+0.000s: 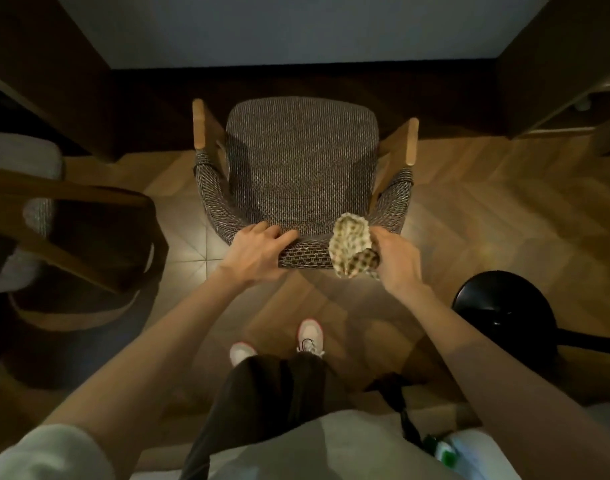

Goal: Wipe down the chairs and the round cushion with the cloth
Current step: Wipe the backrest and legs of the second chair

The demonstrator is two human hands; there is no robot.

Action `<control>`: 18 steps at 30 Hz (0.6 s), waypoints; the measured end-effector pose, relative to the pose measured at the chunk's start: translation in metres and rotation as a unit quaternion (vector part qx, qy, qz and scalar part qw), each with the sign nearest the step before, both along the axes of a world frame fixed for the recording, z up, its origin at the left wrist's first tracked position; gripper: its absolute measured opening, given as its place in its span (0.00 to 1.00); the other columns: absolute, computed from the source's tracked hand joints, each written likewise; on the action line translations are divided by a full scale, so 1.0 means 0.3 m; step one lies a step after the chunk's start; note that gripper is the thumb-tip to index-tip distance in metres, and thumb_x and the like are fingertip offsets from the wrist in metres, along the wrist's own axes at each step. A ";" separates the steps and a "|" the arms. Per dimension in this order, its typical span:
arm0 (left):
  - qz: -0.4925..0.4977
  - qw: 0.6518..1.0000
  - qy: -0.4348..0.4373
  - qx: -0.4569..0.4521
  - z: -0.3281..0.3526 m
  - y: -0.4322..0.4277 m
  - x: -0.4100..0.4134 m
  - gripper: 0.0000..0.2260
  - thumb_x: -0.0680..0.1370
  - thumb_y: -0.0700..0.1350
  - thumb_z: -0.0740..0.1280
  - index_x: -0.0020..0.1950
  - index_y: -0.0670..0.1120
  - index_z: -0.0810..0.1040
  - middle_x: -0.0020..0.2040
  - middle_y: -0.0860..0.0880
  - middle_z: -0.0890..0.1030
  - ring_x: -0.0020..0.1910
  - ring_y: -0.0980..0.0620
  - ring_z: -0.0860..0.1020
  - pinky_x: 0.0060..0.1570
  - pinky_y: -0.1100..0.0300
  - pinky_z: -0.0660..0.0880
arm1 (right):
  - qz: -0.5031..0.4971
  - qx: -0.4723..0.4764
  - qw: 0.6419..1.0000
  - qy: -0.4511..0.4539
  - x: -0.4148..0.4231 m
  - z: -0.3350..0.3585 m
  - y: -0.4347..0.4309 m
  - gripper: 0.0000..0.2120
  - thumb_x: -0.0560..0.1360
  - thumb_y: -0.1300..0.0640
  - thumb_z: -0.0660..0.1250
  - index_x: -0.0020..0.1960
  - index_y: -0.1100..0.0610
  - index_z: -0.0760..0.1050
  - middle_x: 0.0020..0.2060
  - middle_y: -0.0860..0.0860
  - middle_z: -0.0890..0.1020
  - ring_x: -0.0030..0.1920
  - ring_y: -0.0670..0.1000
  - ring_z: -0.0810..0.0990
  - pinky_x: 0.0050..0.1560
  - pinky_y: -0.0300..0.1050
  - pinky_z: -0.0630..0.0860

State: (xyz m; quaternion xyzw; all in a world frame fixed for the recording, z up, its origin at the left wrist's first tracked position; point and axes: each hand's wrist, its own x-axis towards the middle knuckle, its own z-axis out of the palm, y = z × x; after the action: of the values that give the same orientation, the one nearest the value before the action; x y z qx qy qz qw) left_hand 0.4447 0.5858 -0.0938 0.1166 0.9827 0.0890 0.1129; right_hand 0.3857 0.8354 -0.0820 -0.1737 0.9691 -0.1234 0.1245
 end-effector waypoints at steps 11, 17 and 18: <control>-0.015 1.000 -0.015 -0.010 0.044 -0.155 0.135 0.23 0.70 0.57 0.71 0.60 0.47 0.78 0.49 0.43 0.83 0.48 0.42 0.81 0.32 0.49 0.79 | -0.083 -0.139 0.986 -0.038 0.158 -0.101 -0.141 0.02 0.76 0.59 0.65 0.47 0.55 0.77 0.41 0.49 0.81 0.43 0.49 0.74 0.38 0.42 0.70; 0.005 1.000 0.017 -0.016 0.054 -0.263 0.238 0.19 0.68 0.56 0.69 0.53 0.46 0.80 0.42 0.44 0.83 0.40 0.43 0.82 0.24 0.54 0.76 | -0.061 -0.162 0.983 -0.062 0.194 -0.103 -0.272 0.04 0.76 0.60 0.65 0.48 0.53 0.77 0.44 0.49 0.81 0.45 0.48 0.73 0.37 0.35 0.65; 0.013 1.000 0.016 -0.018 0.057 -0.296 0.254 0.20 0.70 0.58 0.65 0.53 0.46 0.80 0.42 0.45 0.83 0.41 0.43 0.81 0.25 0.54 0.77 | -0.051 -0.163 0.984 -0.056 0.202 -0.100 -0.307 0.04 0.76 0.61 0.65 0.48 0.53 0.77 0.44 0.48 0.81 0.45 0.48 0.74 0.36 0.34 0.61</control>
State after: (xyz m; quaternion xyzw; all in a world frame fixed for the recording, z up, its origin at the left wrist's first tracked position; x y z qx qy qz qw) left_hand 0.5209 0.4972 -0.0767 0.1035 0.9872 0.0711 0.0979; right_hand 0.4465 0.7433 -0.1120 -0.1346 0.9352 -0.2951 0.1420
